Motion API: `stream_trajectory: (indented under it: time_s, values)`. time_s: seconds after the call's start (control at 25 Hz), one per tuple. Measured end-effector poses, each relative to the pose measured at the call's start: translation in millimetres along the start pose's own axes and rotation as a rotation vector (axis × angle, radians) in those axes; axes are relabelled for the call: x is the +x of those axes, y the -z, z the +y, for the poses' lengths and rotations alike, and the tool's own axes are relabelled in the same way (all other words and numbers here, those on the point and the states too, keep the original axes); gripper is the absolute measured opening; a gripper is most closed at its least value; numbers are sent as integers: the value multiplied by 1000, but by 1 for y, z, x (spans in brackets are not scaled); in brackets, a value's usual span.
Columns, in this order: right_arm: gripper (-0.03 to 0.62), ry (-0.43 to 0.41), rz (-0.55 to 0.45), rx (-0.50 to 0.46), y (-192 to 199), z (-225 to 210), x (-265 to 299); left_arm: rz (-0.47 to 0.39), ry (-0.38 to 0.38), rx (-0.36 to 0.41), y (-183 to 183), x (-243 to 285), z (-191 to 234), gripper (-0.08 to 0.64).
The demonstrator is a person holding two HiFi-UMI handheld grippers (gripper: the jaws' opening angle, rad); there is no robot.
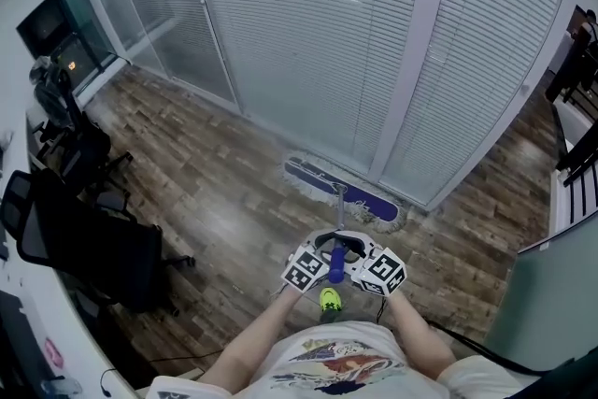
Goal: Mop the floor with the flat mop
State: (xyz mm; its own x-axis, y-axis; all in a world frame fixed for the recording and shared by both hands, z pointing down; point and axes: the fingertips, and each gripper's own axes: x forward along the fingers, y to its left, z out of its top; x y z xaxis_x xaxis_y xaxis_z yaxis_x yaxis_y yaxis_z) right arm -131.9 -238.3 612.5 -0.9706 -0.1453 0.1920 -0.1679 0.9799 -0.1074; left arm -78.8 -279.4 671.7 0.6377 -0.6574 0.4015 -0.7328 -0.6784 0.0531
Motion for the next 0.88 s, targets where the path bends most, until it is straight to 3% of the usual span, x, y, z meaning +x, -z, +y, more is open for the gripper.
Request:
stream_trajectory:
  time_s: [0.32,0.88]
  values:
    - [184,-4,25,-6,18,92,-8,-11,-9,-12,36,-62,-59,160]
    - [186,4,58,-4,55,255,-70,-10,-15,-6,89,-150,-205,161]
